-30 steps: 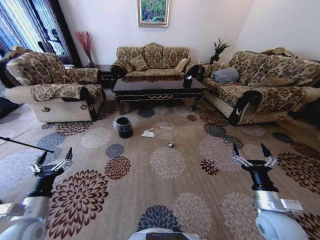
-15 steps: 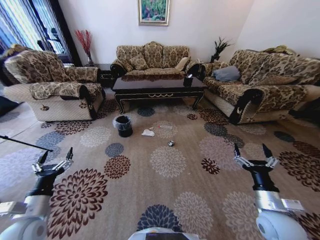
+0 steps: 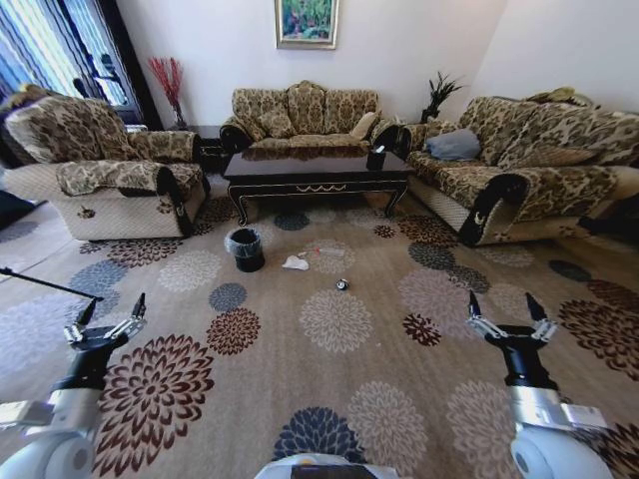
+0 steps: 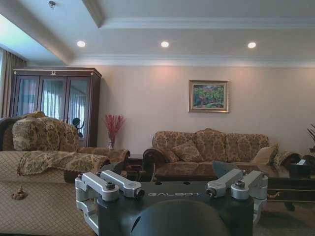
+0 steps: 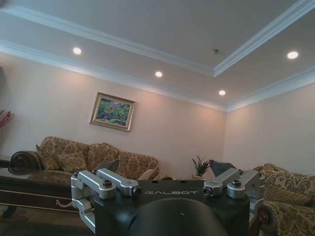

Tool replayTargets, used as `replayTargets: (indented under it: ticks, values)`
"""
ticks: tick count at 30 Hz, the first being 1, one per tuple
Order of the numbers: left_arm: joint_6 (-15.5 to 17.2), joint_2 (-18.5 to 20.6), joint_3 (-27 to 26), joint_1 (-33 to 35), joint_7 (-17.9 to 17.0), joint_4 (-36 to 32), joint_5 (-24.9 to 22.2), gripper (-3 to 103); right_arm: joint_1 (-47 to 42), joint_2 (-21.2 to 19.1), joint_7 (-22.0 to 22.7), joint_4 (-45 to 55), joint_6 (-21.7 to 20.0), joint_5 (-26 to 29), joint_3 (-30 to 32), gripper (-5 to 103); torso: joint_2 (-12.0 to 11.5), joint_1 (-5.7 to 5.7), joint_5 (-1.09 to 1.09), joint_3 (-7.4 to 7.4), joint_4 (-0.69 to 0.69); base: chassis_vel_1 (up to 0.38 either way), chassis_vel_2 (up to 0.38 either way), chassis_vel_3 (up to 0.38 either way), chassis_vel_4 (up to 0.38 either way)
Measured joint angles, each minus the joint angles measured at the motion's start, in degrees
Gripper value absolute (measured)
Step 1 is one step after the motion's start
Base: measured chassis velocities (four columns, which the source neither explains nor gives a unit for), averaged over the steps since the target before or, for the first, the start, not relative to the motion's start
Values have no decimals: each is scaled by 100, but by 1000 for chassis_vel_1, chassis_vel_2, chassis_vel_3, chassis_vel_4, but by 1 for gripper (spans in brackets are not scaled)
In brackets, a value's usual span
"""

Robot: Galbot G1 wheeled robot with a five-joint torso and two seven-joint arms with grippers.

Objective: Move to the front of the table and pick up the trash from the floor, then place it into the trash bin.

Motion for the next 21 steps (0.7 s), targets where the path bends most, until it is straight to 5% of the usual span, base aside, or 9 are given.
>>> replayTargets:
  ticks: [21]
  values:
    - [-29, -14, -55, -65, 24, 186, -58, 100, -1, -79, -3, 8, 3, 18, 22, 100, -490, -186, 0, -306, 0, 0, 0, 0, 0]
